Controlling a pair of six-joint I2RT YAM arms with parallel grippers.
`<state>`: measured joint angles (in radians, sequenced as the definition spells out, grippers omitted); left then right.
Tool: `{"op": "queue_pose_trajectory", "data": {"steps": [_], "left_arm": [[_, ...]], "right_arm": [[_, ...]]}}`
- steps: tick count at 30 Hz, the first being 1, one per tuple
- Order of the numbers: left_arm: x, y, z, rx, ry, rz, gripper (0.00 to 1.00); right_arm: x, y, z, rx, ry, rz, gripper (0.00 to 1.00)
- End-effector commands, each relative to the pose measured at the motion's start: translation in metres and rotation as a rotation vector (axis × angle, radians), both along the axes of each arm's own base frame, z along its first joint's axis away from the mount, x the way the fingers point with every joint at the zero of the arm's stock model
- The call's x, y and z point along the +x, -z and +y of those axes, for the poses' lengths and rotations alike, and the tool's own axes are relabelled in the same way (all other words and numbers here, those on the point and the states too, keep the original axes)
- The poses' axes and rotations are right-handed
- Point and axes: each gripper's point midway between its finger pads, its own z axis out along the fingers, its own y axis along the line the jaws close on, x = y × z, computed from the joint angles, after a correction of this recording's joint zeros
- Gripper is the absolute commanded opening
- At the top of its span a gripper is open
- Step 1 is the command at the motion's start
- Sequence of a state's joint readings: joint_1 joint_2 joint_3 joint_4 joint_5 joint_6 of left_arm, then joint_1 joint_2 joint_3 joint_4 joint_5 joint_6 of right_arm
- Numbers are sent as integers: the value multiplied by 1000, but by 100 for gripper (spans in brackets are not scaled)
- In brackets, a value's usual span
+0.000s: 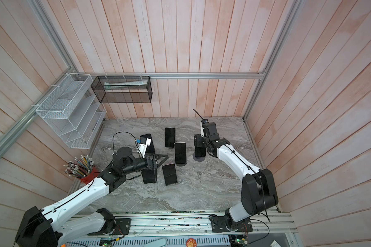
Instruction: Remove the phone from the phone stand
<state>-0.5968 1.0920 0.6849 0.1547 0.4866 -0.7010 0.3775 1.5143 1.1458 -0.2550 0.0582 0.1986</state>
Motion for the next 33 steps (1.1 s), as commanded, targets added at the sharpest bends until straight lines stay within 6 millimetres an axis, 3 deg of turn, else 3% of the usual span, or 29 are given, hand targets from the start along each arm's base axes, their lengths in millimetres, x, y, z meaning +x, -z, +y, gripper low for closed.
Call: {"op": "queue_pose_trajectory", "data": {"steps": [1, 33], "left_arm": [[-2, -6, -1, -10, 9, -27, 100], [-5, -11, -4, -9, 36, -33, 100]], "right_arm": [[-3, -19, -4, 7, 22, -47, 67], [-27, -43, -20, -16, 43, -82, 67]]}}
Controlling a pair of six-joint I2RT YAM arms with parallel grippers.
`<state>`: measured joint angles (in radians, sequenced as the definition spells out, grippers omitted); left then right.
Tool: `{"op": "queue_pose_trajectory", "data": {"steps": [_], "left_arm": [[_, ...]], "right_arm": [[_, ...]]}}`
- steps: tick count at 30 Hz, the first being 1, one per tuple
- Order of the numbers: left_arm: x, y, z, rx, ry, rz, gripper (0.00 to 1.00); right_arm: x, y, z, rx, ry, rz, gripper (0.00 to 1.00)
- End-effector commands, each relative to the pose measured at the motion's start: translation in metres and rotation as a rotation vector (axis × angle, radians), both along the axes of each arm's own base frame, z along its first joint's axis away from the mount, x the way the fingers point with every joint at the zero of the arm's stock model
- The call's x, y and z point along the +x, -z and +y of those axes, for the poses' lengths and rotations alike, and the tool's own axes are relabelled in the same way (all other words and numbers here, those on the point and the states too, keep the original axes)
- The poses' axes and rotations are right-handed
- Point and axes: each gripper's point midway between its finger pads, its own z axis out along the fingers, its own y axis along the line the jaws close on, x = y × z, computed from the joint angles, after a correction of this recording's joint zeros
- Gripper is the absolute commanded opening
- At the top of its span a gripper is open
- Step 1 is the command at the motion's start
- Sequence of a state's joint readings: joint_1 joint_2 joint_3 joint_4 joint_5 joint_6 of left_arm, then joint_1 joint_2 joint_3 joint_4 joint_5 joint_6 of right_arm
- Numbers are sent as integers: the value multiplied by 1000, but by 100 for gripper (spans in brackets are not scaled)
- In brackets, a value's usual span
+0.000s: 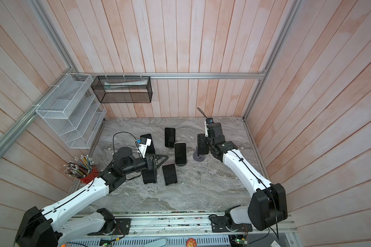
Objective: Remove the phone from the phone stand
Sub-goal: Remove the phone from the phone stand, then place the phone at the center of the table.
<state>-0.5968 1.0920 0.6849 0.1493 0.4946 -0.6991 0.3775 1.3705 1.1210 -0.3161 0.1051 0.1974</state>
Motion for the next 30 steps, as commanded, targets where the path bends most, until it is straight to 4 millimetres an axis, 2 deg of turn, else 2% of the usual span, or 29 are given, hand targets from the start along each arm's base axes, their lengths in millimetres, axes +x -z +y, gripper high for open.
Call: {"op": "queue_pose_trajectory", "data": {"steps": [1, 10, 17, 30], "left_arm": [[-3, -12, -3, -12, 27, -38, 100], [-4, -15, -2, -18, 25, -46, 100], [-3, -16, -4, -25, 34, -50, 100], [-3, -14, -6, -21, 44, -46, 100]], "right_arm": [[-6, -7, -4, -11, 14, -21, 67], [-28, -14, -20, -23, 49, -12, 67], [-49, 5, -29, -29, 66, 35, 67], [-68, 26, -44, -69, 100, 82, 66]]}}
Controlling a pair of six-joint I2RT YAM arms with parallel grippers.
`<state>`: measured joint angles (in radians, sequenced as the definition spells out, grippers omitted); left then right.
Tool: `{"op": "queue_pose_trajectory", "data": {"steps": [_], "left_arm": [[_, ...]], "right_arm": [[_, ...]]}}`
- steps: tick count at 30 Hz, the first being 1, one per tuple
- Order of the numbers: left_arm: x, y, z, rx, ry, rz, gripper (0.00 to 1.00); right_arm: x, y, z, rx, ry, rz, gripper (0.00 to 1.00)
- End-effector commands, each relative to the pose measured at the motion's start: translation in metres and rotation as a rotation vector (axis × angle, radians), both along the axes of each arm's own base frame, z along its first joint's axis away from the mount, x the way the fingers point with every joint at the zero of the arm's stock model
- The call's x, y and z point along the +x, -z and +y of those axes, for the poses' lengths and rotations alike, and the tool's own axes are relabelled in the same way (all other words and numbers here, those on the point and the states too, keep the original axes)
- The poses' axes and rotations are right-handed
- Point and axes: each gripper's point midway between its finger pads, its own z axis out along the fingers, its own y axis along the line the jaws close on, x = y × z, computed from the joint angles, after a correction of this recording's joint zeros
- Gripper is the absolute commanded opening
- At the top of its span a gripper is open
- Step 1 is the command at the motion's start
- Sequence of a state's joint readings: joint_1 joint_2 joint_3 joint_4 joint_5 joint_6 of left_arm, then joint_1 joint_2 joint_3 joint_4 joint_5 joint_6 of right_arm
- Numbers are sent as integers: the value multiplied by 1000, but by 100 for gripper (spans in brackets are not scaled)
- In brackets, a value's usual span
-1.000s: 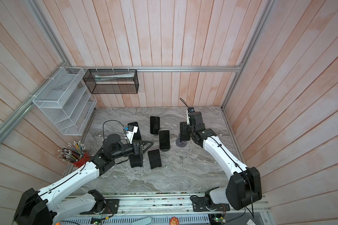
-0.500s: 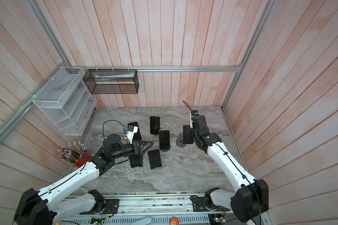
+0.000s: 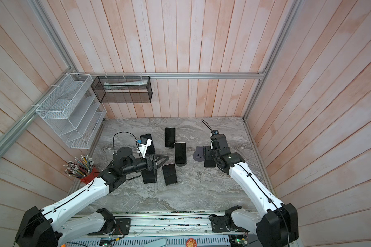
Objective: Remove the phone from the phone stand
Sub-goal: Place the phone at the center of the table.
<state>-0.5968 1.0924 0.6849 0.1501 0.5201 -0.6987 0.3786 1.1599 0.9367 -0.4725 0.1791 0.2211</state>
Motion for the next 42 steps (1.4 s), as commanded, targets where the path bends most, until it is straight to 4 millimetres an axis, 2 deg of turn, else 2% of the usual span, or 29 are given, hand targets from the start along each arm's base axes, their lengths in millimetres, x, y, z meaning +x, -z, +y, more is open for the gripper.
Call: {"op": "queue_pose_trajectory", "data": {"steps": [1, 6, 12, 14, 24, 32, 42], "left_arm": [[1, -13, -4, -15, 19, -47, 100], [1, -13, -6, -8, 28, -47, 100], [1, -11, -6, -9, 28, -45, 100], [1, -10, -5, -9, 26, -43, 100], [0, -10, -5, -4, 31, -45, 100], [-1, -9, -4, -13, 29, -52, 100], [-2, -6, -4, -14, 36, -55, 100]], "right_arm": [[-6, -6, -5, 13, 29, -24, 67], [-21, 6, -9, 24, 39, 16, 66], [-42, 22, -1, 91, 17, 92, 66], [-46, 23, 8, 126, -10, 107, 65], [-57, 39, 21, 174, -24, 201, 65], [-70, 54, 42, 186, -91, 270, 64], [-69, 63, 48, 182, -98, 299, 64]]}}
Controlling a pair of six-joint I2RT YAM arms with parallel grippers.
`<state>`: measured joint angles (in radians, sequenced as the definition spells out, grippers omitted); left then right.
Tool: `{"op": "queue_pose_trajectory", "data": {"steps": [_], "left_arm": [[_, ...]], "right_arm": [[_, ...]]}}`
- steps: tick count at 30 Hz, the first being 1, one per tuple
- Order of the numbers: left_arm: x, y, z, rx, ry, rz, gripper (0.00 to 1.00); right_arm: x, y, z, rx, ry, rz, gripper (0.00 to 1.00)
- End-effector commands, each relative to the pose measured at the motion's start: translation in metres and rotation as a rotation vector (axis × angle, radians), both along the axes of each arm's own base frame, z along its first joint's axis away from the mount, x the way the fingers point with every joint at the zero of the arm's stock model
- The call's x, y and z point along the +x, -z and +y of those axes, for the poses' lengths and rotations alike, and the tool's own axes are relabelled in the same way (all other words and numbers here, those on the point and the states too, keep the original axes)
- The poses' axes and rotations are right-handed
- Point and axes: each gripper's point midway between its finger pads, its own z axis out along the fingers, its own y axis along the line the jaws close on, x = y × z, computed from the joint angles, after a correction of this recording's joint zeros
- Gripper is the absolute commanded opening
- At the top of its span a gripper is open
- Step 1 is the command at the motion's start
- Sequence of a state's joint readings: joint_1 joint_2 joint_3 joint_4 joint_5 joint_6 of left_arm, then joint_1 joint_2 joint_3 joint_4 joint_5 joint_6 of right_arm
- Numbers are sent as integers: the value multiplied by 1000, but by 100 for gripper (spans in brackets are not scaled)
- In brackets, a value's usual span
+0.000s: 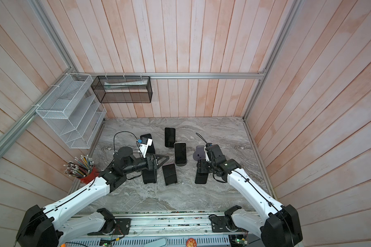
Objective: Remove the phone from the phone stand
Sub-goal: Place the phone at the center of the table.
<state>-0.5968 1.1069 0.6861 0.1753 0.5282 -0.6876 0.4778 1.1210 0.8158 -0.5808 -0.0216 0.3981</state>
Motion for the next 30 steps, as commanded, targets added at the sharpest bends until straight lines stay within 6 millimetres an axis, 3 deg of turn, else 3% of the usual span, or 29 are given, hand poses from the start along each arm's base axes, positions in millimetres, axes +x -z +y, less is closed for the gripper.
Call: {"op": "queue_pose_trajectory", "data": {"steps": [1, 18, 30], "left_arm": [[-5, -5, -2, -10, 27, -37, 100], [-5, 1, -1, 6, 29, -46, 100], [0, -3, 14, 26, -63, -64, 100]], "right_arm": [[-2, 6, 6, 9, -5, 29, 64], [0, 30, 12, -14, 8, 61, 62], [0, 52, 14, -30, 47, 71, 62]]}}
